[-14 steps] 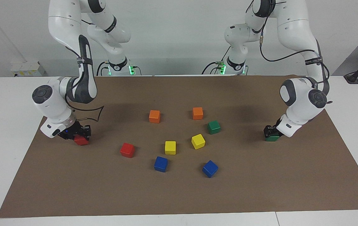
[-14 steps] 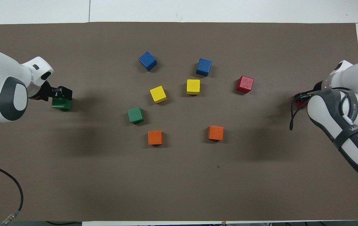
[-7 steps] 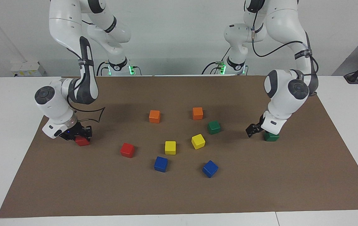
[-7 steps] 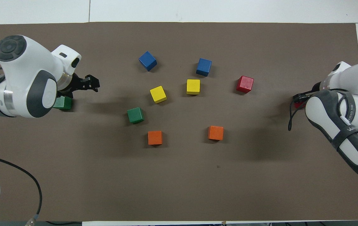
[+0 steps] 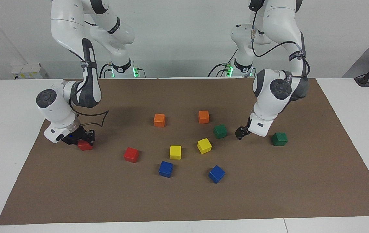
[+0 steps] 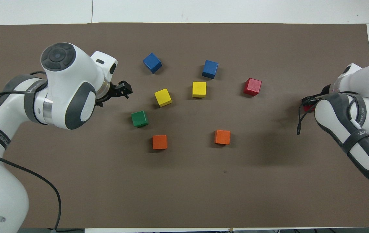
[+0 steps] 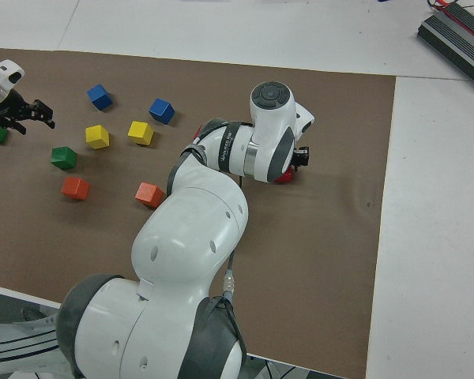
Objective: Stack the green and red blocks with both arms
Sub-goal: 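Reach the left gripper to the second green block while the right gripper reaches red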
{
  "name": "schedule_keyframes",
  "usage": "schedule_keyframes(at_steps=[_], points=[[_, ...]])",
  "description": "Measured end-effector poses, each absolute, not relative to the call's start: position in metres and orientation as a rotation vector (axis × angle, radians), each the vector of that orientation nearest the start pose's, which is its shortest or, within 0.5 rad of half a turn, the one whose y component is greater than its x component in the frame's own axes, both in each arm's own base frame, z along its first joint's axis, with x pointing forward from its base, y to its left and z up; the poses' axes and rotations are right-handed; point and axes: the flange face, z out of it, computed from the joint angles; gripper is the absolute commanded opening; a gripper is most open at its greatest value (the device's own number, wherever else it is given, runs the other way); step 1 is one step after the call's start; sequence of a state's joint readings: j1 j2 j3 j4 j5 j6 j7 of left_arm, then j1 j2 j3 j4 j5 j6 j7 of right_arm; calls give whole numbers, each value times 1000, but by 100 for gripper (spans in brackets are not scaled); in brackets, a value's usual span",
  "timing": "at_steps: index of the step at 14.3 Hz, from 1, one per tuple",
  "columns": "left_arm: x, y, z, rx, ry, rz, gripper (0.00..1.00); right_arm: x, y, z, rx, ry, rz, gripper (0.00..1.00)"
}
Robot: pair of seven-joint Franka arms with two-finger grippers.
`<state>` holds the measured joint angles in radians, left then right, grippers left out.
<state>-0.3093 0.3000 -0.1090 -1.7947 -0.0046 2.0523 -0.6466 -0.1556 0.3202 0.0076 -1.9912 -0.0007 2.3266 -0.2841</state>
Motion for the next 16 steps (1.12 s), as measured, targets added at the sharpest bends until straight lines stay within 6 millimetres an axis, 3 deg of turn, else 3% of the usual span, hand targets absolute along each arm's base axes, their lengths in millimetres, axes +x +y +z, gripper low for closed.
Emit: schedule_keyframes(at_steps=[3,6,8,10,16], points=[[552,-282,366,-3138,-283,76,100,606,-89,328,-3135,-217,-21,100],[536,-281,346,-3132,-257,89,100,623,-70,382,-3132,-203,-40,100],[534,-277,343,-3132,-245,89,100,636,-39,422,-3133,-159,-59,100],[533,-277,340,-3137,-245,76,100,643,-9,445,-3133,-70,-76,100],[521,-277,316,-3145,-296,46,100,654,77,466,-3123,87,-81,100]])
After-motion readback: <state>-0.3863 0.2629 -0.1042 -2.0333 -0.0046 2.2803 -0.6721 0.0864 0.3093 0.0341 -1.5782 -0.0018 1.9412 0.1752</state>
